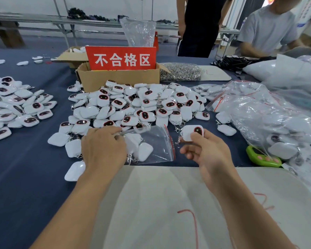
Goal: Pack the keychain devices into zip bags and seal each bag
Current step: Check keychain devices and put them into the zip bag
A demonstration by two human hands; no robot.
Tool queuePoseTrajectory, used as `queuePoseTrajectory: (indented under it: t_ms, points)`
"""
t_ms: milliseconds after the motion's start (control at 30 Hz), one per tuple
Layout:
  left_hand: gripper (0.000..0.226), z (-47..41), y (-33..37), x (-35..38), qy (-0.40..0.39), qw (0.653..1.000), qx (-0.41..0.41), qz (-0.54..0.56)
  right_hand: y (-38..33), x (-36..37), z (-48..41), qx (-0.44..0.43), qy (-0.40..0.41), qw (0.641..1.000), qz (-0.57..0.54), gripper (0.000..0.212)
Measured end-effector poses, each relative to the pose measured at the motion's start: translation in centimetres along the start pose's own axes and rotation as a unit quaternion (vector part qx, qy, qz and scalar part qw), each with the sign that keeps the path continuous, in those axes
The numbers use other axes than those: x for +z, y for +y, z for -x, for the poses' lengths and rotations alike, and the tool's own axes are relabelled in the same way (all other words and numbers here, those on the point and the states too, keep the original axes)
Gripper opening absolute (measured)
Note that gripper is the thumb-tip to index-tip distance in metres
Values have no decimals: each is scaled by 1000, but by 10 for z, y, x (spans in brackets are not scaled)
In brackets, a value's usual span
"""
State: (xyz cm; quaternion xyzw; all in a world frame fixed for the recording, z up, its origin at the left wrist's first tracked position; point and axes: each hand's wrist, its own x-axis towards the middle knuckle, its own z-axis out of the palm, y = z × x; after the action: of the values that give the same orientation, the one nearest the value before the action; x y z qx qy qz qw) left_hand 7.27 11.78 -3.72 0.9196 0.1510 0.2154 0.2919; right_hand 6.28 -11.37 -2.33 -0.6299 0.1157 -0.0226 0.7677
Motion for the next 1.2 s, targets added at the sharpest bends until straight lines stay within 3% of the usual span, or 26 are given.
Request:
queuePoseTrajectory:
  t_ms: [233, 433, 633, 767, 833, 900, 967, 1033, 1133, 1200]
  points:
    - [48, -8, -8, 2, -48, 998, -31, 29, 3, -1, -3, -6, 15, 999, 33, 15]
    - [60, -11, -10, -9, -8, 986, -91, 136, 0, -1, -1, 0, -12, 996, 88, 10]
    - [62, -10, -7, -13, 42, 979, -88, 178, -2, 2, -3, 23, 0, 999, 24, 18]
    - [53, -5, -2, -10, -2, 985, -55, 161, -2, 2, -2, 26, -5, 1000, 16, 21]
    - [45, 0, 4, -7, -4, 996, -31, 88, -1, 2, -2, 20, -10, 1000, 22, 22]
    - [40, 7, 13, -7, 55, 998, 6, 23, -1, 2, -2, 12, -9, 1000, 23, 24]
    - [34, 19, 25, -7, 112, 987, 87, 74, -2, 3, -2, 4, -12, 1000, 21, 30]
    - [29, 33, 40, -3, 75, 973, 144, 166, -1, 6, -1, -7, -30, 999, 32, 32]
    - [27, 48, 58, 7, -55, 956, 119, 264, 2, 10, 5, -33, -55, 996, 66, 25]
    - [23, 51, 61, 13, -102, 949, 114, 275, 3, 12, 10, -54, -59, 995, 67, 27]
